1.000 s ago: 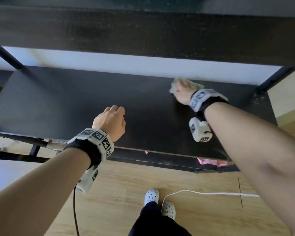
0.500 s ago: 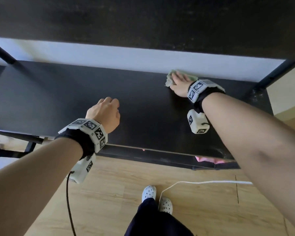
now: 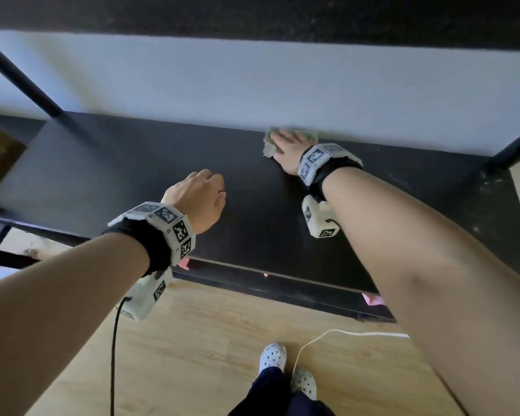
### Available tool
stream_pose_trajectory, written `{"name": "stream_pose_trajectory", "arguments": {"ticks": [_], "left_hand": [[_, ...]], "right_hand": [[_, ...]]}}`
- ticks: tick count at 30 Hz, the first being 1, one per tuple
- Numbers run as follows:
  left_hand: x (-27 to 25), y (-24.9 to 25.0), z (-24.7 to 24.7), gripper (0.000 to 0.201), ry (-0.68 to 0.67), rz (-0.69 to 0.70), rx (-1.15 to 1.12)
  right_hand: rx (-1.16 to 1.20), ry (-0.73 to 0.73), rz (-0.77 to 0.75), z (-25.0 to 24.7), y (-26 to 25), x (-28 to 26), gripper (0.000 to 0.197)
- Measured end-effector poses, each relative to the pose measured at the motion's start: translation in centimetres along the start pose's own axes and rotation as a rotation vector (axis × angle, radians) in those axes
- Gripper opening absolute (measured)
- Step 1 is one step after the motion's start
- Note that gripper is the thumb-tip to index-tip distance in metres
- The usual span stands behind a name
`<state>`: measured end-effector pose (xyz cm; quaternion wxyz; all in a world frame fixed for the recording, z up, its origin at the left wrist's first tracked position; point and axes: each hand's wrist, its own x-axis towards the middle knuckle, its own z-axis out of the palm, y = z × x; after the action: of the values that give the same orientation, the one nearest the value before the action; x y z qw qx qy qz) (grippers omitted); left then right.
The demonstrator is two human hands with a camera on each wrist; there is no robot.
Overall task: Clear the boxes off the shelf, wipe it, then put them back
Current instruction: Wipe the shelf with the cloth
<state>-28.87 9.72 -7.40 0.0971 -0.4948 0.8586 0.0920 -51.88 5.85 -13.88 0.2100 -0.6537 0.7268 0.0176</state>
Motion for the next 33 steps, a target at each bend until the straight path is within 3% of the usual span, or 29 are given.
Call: {"name": "stream_pose_trajectory", "arguments": {"ticks": [3,6,11,14,19,23,25,29,33], "left_hand": [[0.0,0.4,0.0,0.029,0.012,0.007,-0.032],[-0.3,0.3,0.0,0.029,0.016,-0.001,-0.040],[-1.0,-0.4,0.4,0.031,0.039,-0.015,0.000],[-1.3,-0.1,0.6,0.031,0.048,-0.026,-0.013],[-1.2,1.5,1.0,0.030,0.018,-0.006,-0.051],[-1.4,3.0,1.2,0.031,0.004,0.047,-0.057],[-2.0,3.3,1.3,0.032,-0.008,0.081,-0.048],[-4.1,1.9,1.4,0.032,-0.027,0.039,-0.054],[-6.4,-0.4,1.4,0.030,-0.051,-0.065,-0.073]], "right_hand": [[0.002,-0.018,0.147,-0.7,3.0,-2.1,0.062],[0.010,-0.058,0.205,-0.8,1.1,-2.9,0.069],[-0.042,-0.096,-0.079,1.4,-6.7,-2.2,0.073],[-0.093,-0.099,-0.162,2.5,-8.3,-2.2,0.068],[-0.054,-0.061,-0.066,0.6,-0.8,-2.4,0.063],[0.002,-0.030,0.193,-0.2,8.9,-5.5,0.064],[0.037,-0.051,0.299,-0.4,10.8,-7.9,0.065],[0.061,-0.136,0.310,-0.2,6.5,-9.8,0.070],[-0.021,-0.168,0.001,1.9,-3.0,-10.9,0.067]]}}
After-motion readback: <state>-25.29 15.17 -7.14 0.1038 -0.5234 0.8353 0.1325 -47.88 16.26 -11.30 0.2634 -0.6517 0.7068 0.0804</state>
